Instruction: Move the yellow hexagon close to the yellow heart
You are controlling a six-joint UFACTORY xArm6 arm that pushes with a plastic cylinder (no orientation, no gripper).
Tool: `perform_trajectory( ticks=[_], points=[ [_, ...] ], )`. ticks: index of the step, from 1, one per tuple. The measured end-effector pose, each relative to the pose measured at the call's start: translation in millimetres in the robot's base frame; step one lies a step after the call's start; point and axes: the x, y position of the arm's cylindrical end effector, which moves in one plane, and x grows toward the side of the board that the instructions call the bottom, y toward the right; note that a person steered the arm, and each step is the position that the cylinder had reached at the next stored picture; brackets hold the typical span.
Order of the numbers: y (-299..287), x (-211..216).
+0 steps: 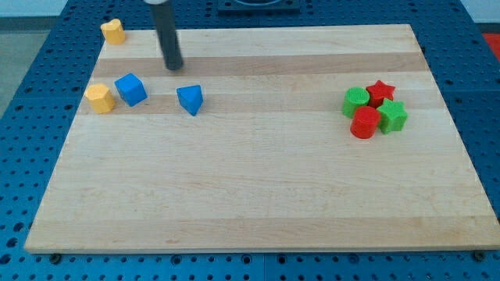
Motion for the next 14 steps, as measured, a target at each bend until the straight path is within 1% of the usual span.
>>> perform_trajectory(
  ticks=[1,2,4,5,8,9,10,11,12,13,14],
  points=[
    [-93,0],
    [-121,1],
    [-122,15],
    [-122,54],
    [-116,131],
    [-108,119],
    [-105,60],
    [-120,60],
    [-122,78],
    [-97,82],
    [-91,95]
  ],
)
